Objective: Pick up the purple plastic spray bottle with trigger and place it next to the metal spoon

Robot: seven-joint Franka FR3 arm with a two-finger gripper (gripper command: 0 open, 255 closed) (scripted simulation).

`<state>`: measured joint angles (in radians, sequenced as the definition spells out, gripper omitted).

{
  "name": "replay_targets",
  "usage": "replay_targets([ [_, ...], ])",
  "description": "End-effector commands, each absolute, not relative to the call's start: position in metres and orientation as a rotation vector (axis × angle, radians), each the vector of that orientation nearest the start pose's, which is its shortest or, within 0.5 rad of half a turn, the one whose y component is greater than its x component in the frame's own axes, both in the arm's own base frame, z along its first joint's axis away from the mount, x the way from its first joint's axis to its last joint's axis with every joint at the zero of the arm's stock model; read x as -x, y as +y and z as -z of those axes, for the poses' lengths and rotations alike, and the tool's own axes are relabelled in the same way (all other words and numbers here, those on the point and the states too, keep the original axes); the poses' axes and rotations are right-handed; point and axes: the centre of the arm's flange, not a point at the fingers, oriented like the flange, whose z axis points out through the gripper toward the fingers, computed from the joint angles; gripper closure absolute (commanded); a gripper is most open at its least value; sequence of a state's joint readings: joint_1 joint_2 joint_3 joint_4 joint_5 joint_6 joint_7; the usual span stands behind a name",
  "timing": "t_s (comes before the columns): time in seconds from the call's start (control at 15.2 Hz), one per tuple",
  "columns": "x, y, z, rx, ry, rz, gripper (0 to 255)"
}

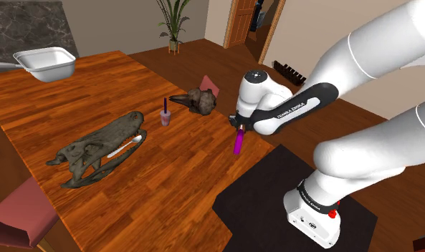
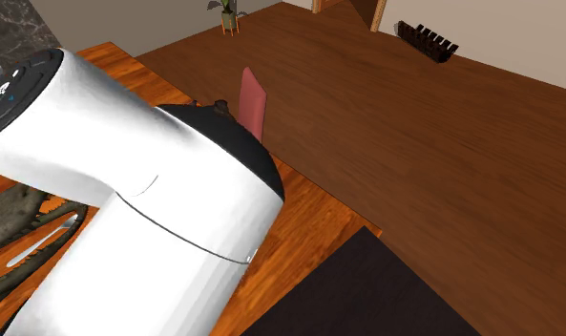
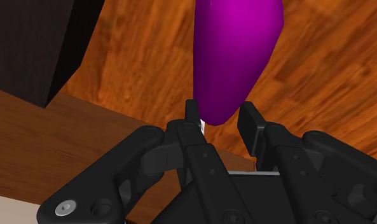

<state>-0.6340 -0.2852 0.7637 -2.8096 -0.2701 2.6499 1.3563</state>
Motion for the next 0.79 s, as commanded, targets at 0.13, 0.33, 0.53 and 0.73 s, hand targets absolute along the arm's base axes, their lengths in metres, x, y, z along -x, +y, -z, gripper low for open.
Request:
replay_targets([
  [0.13, -0.375, 0.035, -0.291, 2.928, 1.611, 0.399, 255],
  [0.33, -0.375, 0.035, -0.306, 2.928, 1.611, 0.399, 255],
  [0.53, -0.375, 0.035, -0.322, 2.928, 1.611, 0.399, 255],
  [0.73, -0.375, 0.035, -0.338, 2.928, 1.611, 0.399, 255],
])
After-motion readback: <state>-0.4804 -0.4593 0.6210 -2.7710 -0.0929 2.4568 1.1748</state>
